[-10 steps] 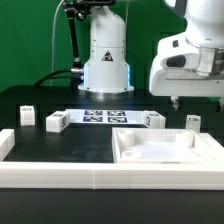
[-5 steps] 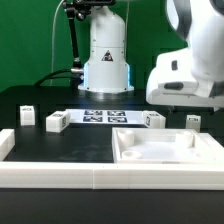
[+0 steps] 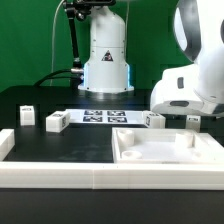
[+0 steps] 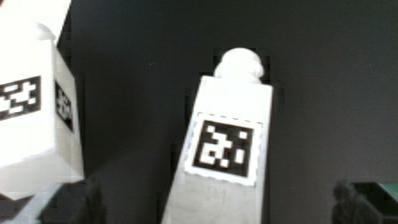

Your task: Assemble one leg

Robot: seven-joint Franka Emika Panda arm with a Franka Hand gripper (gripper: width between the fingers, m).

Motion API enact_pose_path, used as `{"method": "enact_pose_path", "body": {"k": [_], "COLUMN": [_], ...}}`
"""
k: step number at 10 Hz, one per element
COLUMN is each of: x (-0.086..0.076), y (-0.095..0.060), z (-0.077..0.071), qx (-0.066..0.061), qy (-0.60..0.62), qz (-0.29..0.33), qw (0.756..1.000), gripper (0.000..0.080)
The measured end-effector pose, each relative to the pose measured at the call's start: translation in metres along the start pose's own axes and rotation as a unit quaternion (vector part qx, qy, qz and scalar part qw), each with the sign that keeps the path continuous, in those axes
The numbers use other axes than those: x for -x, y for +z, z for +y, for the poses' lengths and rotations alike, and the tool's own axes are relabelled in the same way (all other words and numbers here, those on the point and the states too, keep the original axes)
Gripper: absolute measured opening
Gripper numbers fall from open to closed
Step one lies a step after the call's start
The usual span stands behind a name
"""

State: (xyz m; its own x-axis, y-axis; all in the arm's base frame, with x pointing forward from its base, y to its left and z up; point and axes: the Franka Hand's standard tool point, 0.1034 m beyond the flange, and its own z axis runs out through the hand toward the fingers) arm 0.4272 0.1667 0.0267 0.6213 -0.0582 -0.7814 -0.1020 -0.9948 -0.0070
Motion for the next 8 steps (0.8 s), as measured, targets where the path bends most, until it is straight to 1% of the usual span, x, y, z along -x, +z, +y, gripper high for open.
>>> {"method": "enact_pose_path", "body": {"k": [2,3,4,5,6,7,8], "x": [-0.001,0.001,0.001,0.000,0.000,0.000,0.000], "y": [0.012,0.021,0.024,0.025,0.025,0.025,0.025], "z": [-0.002,-0.001,-0.001,0.000,0.000,0.000,0.000], "qx": [0.004,0.007,0.008,0.008,0.008,0.008,0.008], "qy": [0.000,0.001,0.001,0.002,0.002,0.002,0.001], "qz": [-0.002,-0.006,-0.009,-0.010,-0.010,-0.010,-0.010], "qw": [1.000,1.000,1.000,1.000,1.000,1.000,1.000], "gripper": [0.0649,0.0649,0.0649,0.0626,0.0626,0.0448,0.0314]}}
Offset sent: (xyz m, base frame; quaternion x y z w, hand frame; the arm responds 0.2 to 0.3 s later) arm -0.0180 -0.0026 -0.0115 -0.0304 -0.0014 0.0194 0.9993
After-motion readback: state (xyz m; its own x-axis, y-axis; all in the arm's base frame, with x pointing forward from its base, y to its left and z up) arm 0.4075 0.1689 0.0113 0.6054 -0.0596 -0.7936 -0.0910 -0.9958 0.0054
